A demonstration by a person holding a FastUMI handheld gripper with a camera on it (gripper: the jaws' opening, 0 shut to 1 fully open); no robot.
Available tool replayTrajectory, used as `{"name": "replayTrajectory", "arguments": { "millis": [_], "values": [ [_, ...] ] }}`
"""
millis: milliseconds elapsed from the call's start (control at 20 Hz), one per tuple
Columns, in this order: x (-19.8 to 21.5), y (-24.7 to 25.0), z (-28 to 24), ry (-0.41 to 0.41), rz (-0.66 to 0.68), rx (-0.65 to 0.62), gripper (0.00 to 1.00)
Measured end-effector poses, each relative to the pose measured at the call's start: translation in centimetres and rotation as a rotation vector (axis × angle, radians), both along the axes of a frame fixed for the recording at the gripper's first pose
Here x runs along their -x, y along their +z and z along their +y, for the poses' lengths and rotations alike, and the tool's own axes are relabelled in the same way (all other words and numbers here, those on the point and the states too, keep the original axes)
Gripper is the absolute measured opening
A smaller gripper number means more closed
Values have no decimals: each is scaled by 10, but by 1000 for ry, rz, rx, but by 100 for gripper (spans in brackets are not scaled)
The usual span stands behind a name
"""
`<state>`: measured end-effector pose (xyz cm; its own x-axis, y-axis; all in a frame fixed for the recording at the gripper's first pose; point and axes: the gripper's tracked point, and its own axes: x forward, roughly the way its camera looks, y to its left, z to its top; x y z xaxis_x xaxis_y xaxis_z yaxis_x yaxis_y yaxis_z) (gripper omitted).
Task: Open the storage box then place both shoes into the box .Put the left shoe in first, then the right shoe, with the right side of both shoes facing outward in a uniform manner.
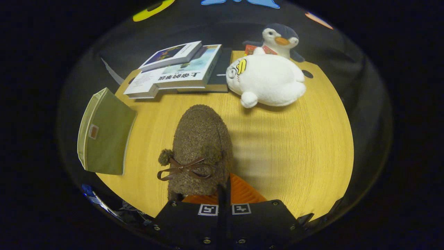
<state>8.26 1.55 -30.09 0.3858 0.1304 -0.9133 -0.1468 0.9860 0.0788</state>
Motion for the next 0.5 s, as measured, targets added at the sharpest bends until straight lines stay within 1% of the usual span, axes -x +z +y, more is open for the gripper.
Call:
{"name": "replayTrajectory", "arguments": {
  "millis": [250, 400, 500],
  "values": [
    [-16, 47, 41, 42, -49, -41, 0],
    [-23, 62, 62, 65, -62, -41, 0],
    [-26, 71, 79, 96, -70, -32, 0]
  ]
}}
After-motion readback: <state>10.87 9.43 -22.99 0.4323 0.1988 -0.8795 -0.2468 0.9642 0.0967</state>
